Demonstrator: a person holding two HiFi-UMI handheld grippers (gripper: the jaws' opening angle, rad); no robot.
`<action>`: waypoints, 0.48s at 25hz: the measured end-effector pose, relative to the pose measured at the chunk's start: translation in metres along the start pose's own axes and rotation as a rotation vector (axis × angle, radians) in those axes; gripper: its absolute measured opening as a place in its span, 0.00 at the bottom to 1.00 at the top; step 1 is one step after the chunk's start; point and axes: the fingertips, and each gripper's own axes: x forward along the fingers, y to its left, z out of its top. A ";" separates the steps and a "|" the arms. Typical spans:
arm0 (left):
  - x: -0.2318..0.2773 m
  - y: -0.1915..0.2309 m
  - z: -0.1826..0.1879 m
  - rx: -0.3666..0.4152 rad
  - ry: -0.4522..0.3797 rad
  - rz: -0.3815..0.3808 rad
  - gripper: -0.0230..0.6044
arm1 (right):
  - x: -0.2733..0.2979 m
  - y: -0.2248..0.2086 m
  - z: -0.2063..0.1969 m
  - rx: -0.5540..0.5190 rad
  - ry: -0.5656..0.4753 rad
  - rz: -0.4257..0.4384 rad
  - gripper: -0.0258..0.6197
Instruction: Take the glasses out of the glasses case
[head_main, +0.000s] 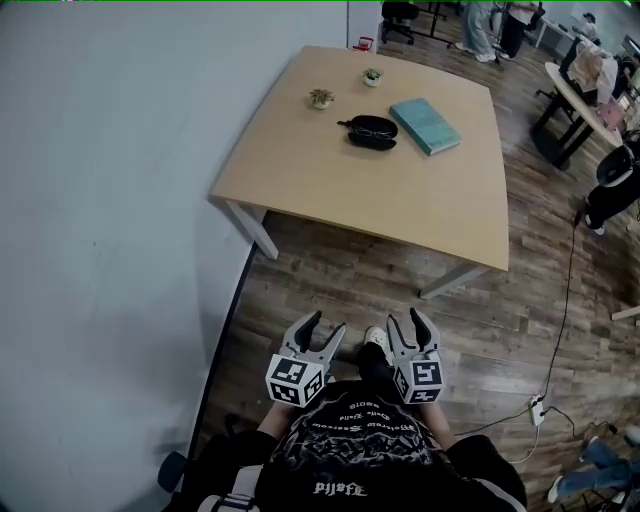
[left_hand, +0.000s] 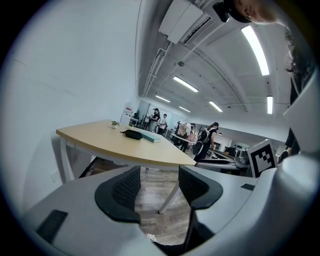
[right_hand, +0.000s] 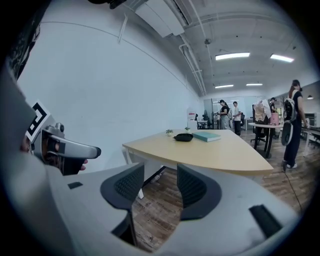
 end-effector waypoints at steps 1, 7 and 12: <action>0.009 0.002 0.005 0.001 -0.003 0.010 0.43 | 0.009 -0.007 0.005 0.001 -0.004 0.010 0.38; 0.055 0.002 0.037 -0.003 -0.027 0.053 0.43 | 0.051 -0.046 0.043 -0.006 -0.050 0.064 0.37; 0.098 -0.007 0.052 0.006 -0.031 0.068 0.43 | 0.074 -0.083 0.054 0.000 -0.056 0.083 0.37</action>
